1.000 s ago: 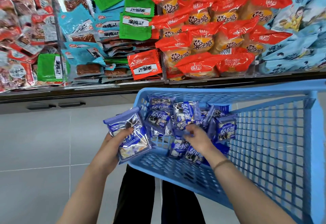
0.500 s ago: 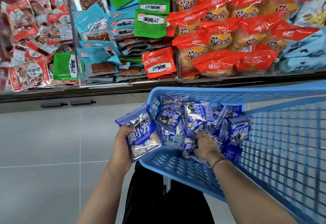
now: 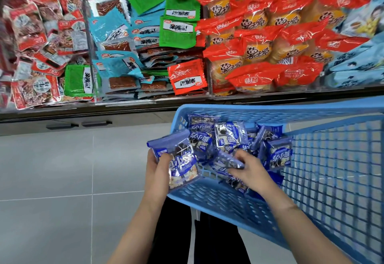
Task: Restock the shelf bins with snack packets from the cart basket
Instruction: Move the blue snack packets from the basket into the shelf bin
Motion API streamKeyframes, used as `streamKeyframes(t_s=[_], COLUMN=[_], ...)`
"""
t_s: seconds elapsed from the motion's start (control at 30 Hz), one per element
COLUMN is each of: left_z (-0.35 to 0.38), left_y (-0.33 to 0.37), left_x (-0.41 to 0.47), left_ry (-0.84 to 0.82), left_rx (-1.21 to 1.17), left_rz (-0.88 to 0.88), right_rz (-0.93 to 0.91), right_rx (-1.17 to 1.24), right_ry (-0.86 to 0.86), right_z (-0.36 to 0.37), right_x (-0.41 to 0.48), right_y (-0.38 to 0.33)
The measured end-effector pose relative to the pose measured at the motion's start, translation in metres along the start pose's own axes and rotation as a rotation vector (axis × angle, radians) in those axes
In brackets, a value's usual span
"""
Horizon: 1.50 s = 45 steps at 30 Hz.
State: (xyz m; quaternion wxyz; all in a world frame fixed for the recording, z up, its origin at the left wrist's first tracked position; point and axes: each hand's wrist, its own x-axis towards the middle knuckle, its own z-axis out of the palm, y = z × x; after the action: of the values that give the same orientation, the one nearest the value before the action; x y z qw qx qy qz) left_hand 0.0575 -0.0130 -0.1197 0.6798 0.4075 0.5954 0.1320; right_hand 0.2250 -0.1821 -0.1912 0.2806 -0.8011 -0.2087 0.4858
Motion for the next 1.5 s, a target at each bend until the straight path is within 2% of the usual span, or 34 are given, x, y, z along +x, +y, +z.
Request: streamKeyframes(t_s=[0.07, 0.13, 0.2, 0.27, 0.4, 0.5, 0.6, 0.73, 0.8, 0.87, 0.93, 0.97, 1.07, 1.13, 1.23, 1.3, 1.4, 1.5], left_z=[0.004, 0.006, 0.008, 0.011, 0.014, 0.015, 0.021, 0.020, 0.012, 0.003, -0.007, -0.011, -0.022, -0.026, -0.024, -0.022, -0.021, -0.022], left_y=[-0.006, -0.008, -0.010, -0.012, -0.017, -0.016, -0.015, -0.012, -0.010, -0.006, -0.001, 0.000, -0.004, -0.007, -0.010, -0.008, -0.011, -0.009], left_x=[-0.003, -0.004, -0.004, -0.004, -0.007, -0.007, -0.011, -0.012, -0.010, -0.010, -0.012, -0.012, -0.011, -0.010, -0.010, -0.011, -0.011, -0.012], left_ry=[0.006, -0.014, -0.062, -0.115, -0.123, -0.097, -0.156, -0.228, -0.260, -0.295, -0.285, -0.270, -0.223, -0.213, -0.206, -0.182, -0.148, -0.141], left_rx=[0.123, 0.288, 0.408, 0.460, 0.513, 0.518, 0.476, 0.458, 0.433, 0.435, 0.451, 0.436, 0.325, 0.274, 0.263, 0.283, 0.307, 0.312], left_rz=[0.084, 0.136, 0.136, 0.111, 0.083, 0.090, 0.053, -0.013, -0.035, -0.008, 0.020, 0.018, -0.015, -0.015, -0.004, 0.006, 0.027, 0.022], right_rz=[-0.017, -0.006, 0.016, 0.031, -0.023, 0.023, 0.019, -0.034, -0.041, -0.017, 0.036, 0.066, 0.215, 0.300, 0.252, 0.270, 0.351, 0.354], right_rx=[0.205, 0.346, 0.411, 0.440, 0.484, 0.462, 0.383, 0.306, 0.281, 0.394, 0.432, 0.354, -0.081, -0.348, -0.676, -0.693, -0.555, -0.412], right_ry=[-0.025, -0.125, -0.182, -0.168, -0.159, -0.126, -0.137, -0.018, -0.073, -0.211, -0.224, -0.159, 0.081, 0.069, -0.070, -0.077, -0.117, -0.177], right_z=[-0.020, -0.035, -0.039, -0.039, -0.036, -0.031, -0.011, 0.020, 0.026, 0.026, 0.023, 0.019, 0.004, -0.005, -0.005, -0.002, -0.002, -0.005], right_x=[-0.018, -0.029, -0.031, -0.028, -0.019, -0.013, -0.013, -0.016, -0.018, -0.020, -0.016, -0.012, 0.002, 0.004, 0.004, 0.008, 0.017, 0.016], right_y=[-0.008, -0.016, -0.021, -0.028, -0.037, -0.040, -0.050, -0.058, -0.055, -0.046, -0.029, -0.017, 0.032, 0.061, 0.082, 0.084, 0.077, 0.069])
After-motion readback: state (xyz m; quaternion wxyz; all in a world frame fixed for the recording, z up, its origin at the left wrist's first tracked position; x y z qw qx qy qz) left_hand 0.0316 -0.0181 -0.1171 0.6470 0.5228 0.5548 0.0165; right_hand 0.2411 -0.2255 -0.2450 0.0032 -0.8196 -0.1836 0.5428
